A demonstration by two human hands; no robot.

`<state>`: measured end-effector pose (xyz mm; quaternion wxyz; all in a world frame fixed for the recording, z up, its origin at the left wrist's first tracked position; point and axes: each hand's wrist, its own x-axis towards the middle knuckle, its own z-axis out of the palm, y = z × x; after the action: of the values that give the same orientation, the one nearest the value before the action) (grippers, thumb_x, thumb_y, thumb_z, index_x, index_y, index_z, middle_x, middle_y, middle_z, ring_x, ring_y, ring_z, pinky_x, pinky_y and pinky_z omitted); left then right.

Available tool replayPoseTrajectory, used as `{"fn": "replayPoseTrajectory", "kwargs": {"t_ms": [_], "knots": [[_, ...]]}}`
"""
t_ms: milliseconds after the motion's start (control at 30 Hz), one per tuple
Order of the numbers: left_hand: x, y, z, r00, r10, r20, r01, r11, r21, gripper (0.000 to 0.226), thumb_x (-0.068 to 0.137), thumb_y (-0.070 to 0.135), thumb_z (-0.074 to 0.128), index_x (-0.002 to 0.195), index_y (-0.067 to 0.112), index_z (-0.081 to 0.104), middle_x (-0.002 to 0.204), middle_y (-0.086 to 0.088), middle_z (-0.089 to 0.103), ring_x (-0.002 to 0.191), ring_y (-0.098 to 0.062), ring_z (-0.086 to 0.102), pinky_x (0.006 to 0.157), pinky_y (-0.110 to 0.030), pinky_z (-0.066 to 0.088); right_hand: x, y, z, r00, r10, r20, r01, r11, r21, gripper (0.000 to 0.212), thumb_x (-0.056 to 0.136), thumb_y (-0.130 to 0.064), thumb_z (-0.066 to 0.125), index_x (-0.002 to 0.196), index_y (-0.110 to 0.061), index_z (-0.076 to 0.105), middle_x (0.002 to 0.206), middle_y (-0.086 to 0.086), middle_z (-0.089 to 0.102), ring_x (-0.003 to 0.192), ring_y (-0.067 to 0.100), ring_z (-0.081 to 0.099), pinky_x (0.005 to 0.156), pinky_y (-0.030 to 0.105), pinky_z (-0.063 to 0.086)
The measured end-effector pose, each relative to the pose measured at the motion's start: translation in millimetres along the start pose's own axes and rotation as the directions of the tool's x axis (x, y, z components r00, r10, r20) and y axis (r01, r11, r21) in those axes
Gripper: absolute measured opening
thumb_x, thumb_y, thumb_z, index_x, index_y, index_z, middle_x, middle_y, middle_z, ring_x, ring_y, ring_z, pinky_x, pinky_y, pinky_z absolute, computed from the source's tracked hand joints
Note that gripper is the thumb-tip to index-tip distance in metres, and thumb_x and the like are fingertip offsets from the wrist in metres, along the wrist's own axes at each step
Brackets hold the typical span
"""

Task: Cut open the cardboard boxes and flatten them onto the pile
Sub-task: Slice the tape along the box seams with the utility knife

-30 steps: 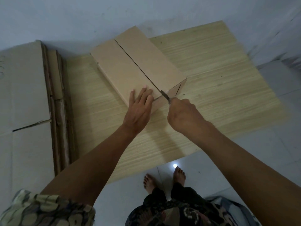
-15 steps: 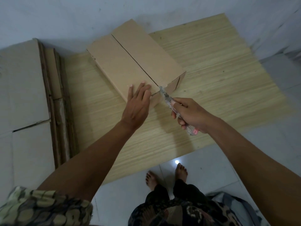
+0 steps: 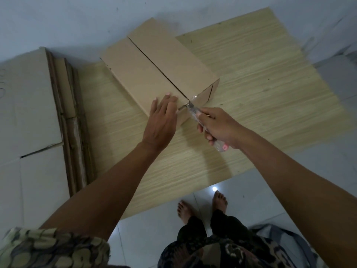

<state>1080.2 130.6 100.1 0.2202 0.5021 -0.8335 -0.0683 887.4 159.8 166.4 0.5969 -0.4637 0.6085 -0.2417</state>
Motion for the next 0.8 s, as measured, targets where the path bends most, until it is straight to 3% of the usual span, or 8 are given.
{"fn": "replayPoseTrajectory", "kwargs": {"t_ms": [167, 267, 367, 600, 700, 800], "knots": [[18.3, 5.8, -13.8, 0.997, 0.033, -0.072, -0.028, 0.997, 0.067, 0.028, 0.091, 0.03, 0.054, 0.107, 0.007, 0.057, 0.114, -0.011, 0.062, 0.107, -0.03, 0.058, 0.098, -0.045, 0.043, -24.7, 23.3, -19.0, 0.999, -0.009, -0.038, 0.01, 1.0, 0.022, 0.027, 0.107, -0.028, 0.047, 0.127, -0.024, 0.064, 0.073, 0.004, 0.06, 0.042, 0.017, 0.048, 0.043, 0.028, 0.045], [39.4, 5.9, -12.1, 0.991, 0.04, -0.124, -0.029, 0.996, 0.087, 0.04, 0.088, 0.042, 0.064, 0.11, 0.009, 0.061, 0.116, -0.009, 0.063, 0.11, -0.029, 0.058, 0.098, -0.042, 0.042, -30.7, 31.5, -31.6, 0.991, -0.026, -0.133, 0.036, 0.997, 0.075, 0.025, 0.107, -0.028, 0.046, 0.124, -0.023, 0.065, 0.072, 0.003, 0.06, 0.042, 0.02, 0.048, 0.043, 0.029, 0.044], [57.8, 8.0, -5.0, 0.996, 0.029, -0.086, -0.022, 0.997, 0.078, 0.053, 0.088, 0.05, 0.065, 0.117, 0.007, 0.064, 0.122, -0.012, 0.062, 0.115, -0.031, 0.058, 0.096, -0.043, 0.043, -24.4, 28.3, -39.5, 0.984, -0.014, -0.179, 0.036, 0.992, 0.121, 0.024, 0.108, -0.026, 0.045, 0.119, -0.02, 0.065, 0.073, 0.006, 0.059, 0.042, 0.019, 0.047, 0.043, 0.028, 0.044], [55.8, 16.3, 2.1, 0.993, -0.108, -0.046, 0.11, 0.992, 0.06, 0.051, 0.088, 0.045, 0.061, 0.125, 0.011, 0.057, 0.135, -0.017, 0.05, 0.12, -0.034, 0.053, 0.098, -0.046, 0.045, -6.5, 17.2, -54.3, 0.992, 0.012, -0.124, 0.006, 0.99, 0.143, 0.025, 0.108, -0.027, 0.044, 0.115, -0.015, 0.064, 0.071, 0.002, 0.06, 0.045, 0.018, 0.049, 0.045, 0.03, 0.046], [57.9, 19.8, 2.7, 0.98, -0.186, -0.071, 0.188, 0.982, 0.018, 0.063, 0.088, 0.047, 0.063, 0.136, 0.008, 0.05, 0.131, -0.021, 0.048, 0.114, -0.035, 0.054, 0.091, -0.048, 0.051, -6.2, 19.9, -56.4, 0.989, 0.008, -0.145, 0.016, 0.986, 0.167, 0.025, 0.108, -0.026, 0.042, 0.113, -0.014, 0.064, 0.068, 0.001, 0.058, 0.043, 0.017, 0.047, 0.043, 0.028, 0.045], [56.3, 20.8, 4.3, 0.974, -0.217, -0.066, 0.219, 0.975, 0.027, 0.079, 0.086, 0.052, 0.067, 0.144, 0.004, 0.043, 0.131, -0.02, 0.048, 0.117, -0.033, 0.053, 0.095, -0.047, 0.049, -7.8, 26.0, -55.0, 0.987, 0.003, -0.159, 0.027, 0.982, 0.187, 0.025, 0.109, -0.027, 0.041, 0.108, -0.018, 0.064, 0.068, 0.003, 0.057, 0.041, 0.016, 0.046, 0.042, 0.028, 0.045]]}}
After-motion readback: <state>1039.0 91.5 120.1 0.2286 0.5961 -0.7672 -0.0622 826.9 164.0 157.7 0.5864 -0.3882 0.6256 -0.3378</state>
